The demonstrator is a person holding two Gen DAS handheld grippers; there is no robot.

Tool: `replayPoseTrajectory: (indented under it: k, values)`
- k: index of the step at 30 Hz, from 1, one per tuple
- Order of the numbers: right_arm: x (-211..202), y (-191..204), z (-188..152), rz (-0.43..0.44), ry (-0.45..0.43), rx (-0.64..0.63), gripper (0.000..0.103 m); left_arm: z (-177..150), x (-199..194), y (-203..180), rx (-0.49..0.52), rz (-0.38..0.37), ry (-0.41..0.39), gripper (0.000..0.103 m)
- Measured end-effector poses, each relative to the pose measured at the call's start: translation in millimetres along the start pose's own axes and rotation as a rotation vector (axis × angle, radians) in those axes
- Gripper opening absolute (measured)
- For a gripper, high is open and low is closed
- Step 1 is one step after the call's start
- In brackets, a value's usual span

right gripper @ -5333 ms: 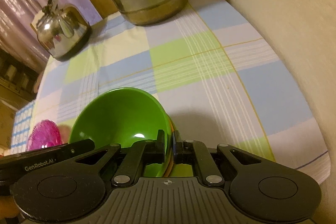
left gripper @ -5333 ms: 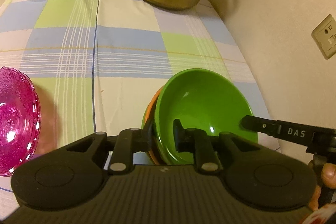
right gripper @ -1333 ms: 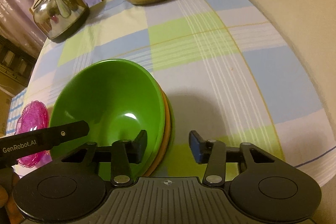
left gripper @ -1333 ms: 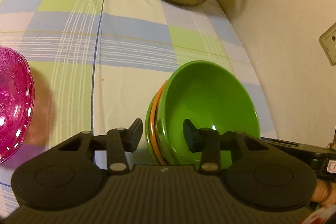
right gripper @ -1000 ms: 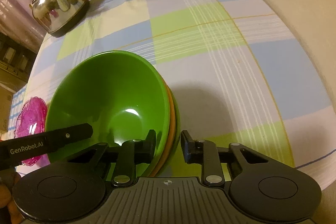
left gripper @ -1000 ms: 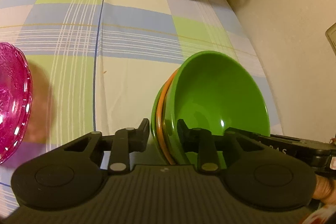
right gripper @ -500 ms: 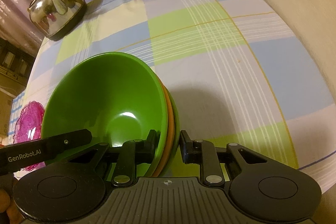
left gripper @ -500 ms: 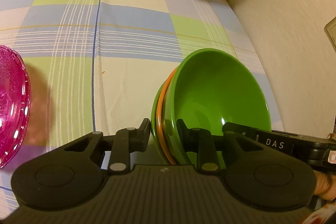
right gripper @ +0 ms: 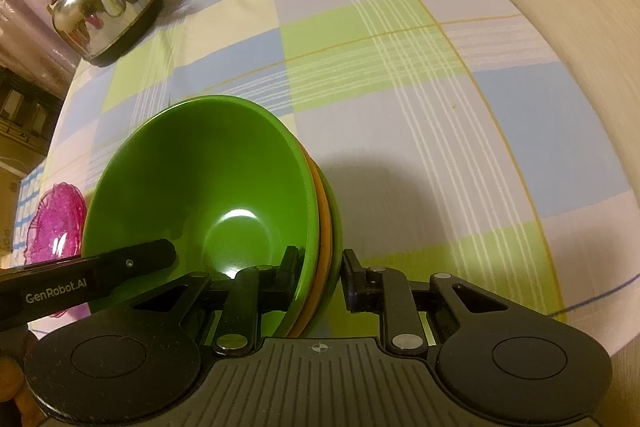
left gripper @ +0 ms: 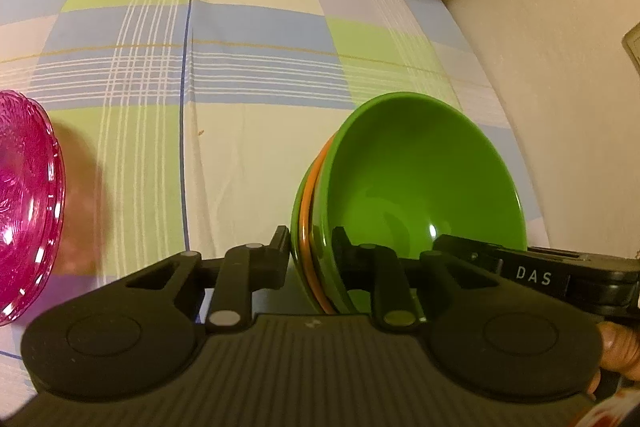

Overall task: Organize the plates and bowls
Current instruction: 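Lift the bowl stack with both grippers and carry it over the pink plates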

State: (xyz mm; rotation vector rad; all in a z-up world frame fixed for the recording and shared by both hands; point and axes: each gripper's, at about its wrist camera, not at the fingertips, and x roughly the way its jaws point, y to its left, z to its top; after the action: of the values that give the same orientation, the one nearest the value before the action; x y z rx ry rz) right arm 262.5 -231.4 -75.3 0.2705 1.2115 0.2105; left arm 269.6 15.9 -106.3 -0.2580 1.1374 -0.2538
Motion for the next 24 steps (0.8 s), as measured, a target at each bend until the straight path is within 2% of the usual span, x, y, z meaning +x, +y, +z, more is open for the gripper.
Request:
replayPoseTrajectory:
  k: [13, 19, 24]
  values:
    - [-19.6, 11.3, -5.8, -0.003, -0.012, -0.011, 0.022, -1.0, -26.7, -0.2, 0.004, 0.010, -0.024, 0.019]
    - [-29.0, 34.8, -3.4, 0.026, -0.027, -0.029, 0.022, 1.6, -56.2, 12.8, -0.007, 0.034, -0.068, 0.019]
    - [-34.6, 69.2, 1.9, 0.056, -0.044, -0.070, 0.022, 3.3, -86.0, 36.6, -0.032, 0.065, -0.116, 0.019]
